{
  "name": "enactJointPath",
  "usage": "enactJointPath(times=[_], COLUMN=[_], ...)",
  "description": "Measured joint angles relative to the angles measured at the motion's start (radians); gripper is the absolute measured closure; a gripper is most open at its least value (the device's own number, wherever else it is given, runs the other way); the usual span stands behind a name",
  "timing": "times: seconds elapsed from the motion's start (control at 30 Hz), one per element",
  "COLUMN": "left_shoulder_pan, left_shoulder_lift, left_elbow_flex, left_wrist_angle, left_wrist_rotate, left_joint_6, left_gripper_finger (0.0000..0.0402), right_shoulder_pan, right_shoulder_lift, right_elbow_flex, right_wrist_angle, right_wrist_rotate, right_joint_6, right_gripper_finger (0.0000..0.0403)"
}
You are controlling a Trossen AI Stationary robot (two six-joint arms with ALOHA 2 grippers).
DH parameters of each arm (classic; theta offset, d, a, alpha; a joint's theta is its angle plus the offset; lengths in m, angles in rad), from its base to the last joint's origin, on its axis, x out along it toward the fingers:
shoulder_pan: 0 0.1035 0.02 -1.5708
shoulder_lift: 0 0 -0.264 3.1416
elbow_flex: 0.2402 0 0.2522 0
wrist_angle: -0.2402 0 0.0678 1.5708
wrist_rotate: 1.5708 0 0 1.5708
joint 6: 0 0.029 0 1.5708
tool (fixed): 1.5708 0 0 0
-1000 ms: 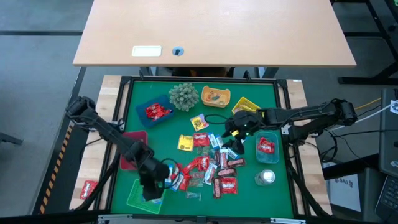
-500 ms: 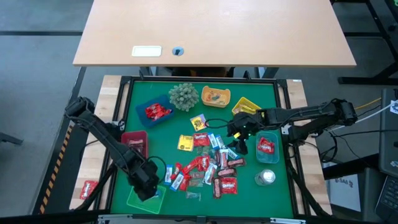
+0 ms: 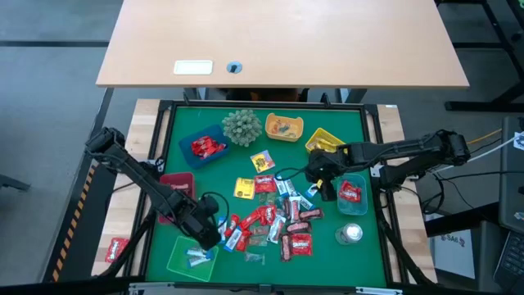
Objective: Sort candy
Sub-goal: Put the white-blue chocolate into the green bin
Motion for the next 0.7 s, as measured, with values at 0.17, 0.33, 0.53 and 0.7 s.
enactJointPath(times=[0.17,0.33,0.53,0.7], left_shoulder_pan=[0.039,0.070,0.113,0.157], left_shoulder_lift=[0.000,0.000,0.000,0.000], left_elbow_flex=[0.000,0.000,0.000,0.000], left_wrist_angle=[0.005,0.100,0.259,0.336], left_wrist_rotate=[-0.068,-0.210,-0.388,-0.395], left_joint_6=[0.021,0.187,0.484,0.641], left_gripper_finger=[0.0283,0.0283,0.0283,0.0283], right_shoulder_pan=[0.000,0.000,0.000,0.000], right_shoulder_lift=[0.039,0.107,0.176,0.221], right_elbow_flex=[-0.003,-0.036,-0.058,-0.075], right_wrist_angle=[0.002,0.005,0.006,0.007], right_wrist_rotate=[0.002,-0.004,-0.004,0.002], right_joint_6=[-0.085,-0.129,-0.155,-0.178], right_gripper_finger=[0.0155,0.0155,0.0155,0.0155])
